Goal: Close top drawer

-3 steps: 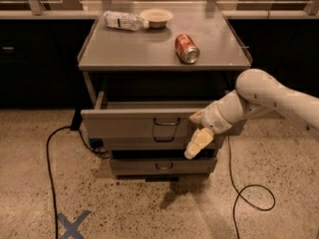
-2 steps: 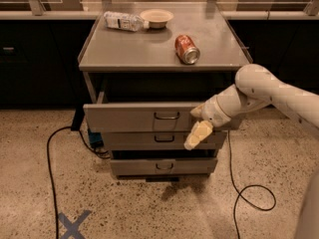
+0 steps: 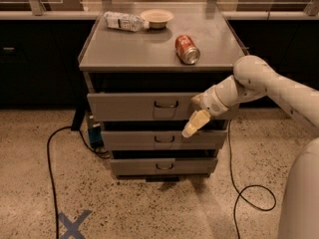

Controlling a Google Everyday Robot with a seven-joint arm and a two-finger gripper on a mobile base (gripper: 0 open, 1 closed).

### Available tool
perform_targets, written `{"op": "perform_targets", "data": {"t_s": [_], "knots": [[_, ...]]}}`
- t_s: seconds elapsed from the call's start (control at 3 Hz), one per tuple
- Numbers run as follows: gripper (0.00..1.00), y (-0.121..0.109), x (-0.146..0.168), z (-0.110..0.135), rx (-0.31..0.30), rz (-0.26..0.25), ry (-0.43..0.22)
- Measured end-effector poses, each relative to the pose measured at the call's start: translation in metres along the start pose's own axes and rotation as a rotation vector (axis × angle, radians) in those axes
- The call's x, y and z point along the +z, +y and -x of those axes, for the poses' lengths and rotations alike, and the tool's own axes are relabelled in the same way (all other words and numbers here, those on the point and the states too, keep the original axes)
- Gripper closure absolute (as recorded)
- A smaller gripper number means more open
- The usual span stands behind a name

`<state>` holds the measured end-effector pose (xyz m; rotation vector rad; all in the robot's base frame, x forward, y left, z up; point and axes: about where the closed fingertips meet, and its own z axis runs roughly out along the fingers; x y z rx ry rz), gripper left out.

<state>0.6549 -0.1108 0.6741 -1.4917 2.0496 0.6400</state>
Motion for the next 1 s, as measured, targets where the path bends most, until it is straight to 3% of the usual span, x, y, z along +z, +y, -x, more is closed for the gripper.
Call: {"op": "perform_targets", "data": {"t_s": [0.33,1.0], "knots": [[0.0,-0.013,0.017,0.001,0.02,0.042,-0.01],[0.0,-0.04,0.018,0.01,0.034,0.007,-0.036]]}}
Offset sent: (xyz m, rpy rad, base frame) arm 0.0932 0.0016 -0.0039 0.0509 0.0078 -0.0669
